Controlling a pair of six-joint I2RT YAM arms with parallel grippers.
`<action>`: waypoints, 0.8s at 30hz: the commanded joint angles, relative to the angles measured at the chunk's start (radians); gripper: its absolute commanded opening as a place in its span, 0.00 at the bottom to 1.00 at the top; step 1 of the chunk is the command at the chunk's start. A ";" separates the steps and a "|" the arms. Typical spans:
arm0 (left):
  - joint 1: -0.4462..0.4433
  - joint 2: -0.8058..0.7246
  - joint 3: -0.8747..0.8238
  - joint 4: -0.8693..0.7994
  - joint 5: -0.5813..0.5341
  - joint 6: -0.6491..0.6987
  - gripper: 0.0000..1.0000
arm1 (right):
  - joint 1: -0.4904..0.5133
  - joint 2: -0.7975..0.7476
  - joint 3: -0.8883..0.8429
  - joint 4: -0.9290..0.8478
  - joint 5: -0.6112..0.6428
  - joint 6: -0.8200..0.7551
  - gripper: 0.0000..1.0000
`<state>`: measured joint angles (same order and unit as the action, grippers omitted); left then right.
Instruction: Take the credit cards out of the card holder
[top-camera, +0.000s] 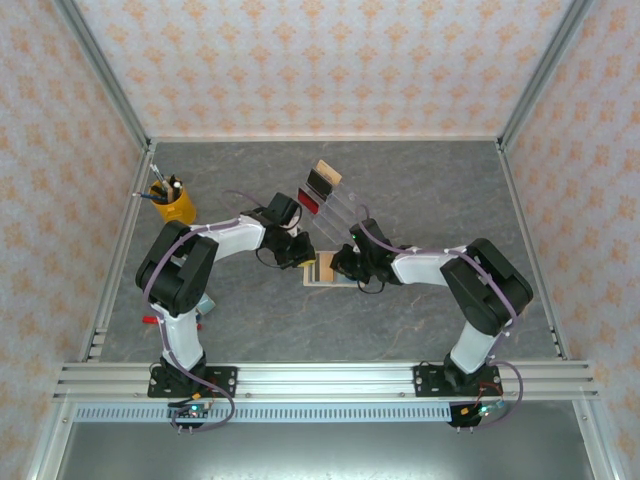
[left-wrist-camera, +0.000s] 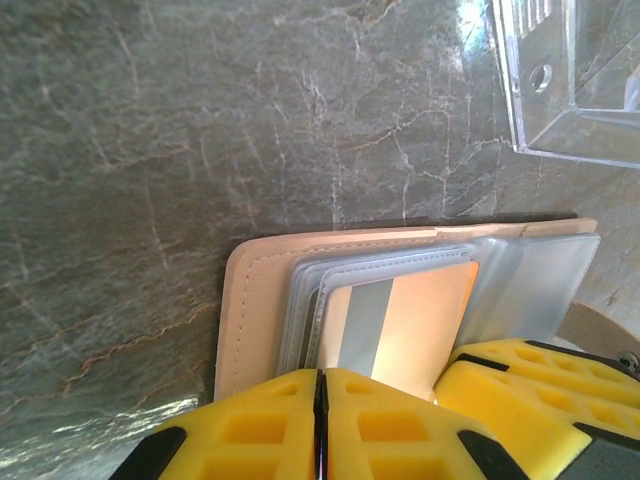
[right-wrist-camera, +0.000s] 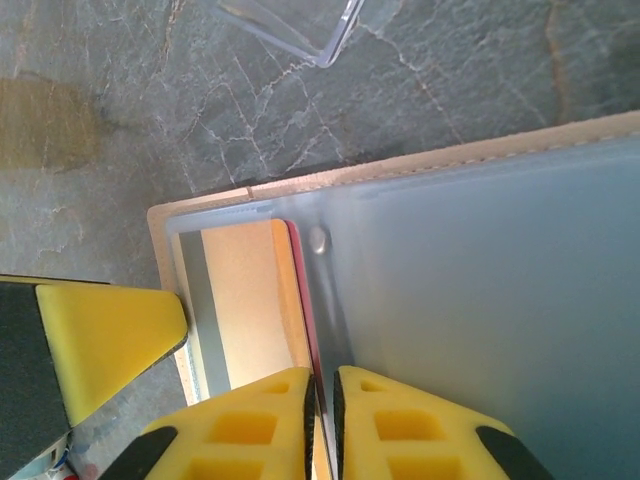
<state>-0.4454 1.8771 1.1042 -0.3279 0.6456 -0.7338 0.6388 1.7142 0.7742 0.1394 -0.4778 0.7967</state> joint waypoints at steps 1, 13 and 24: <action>-0.007 0.020 -0.025 -0.023 -0.044 0.018 0.09 | -0.001 0.015 0.014 -0.049 0.037 -0.023 0.15; -0.007 0.016 -0.012 -0.024 -0.027 0.032 0.09 | -0.002 0.056 0.036 -0.057 -0.006 -0.046 0.19; -0.009 -0.063 0.062 -0.086 -0.020 0.105 0.13 | -0.001 0.074 0.047 -0.081 -0.006 -0.064 0.23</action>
<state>-0.4454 1.8687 1.1362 -0.3573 0.6491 -0.6708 0.6380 1.7466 0.8173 0.1127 -0.5053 0.7574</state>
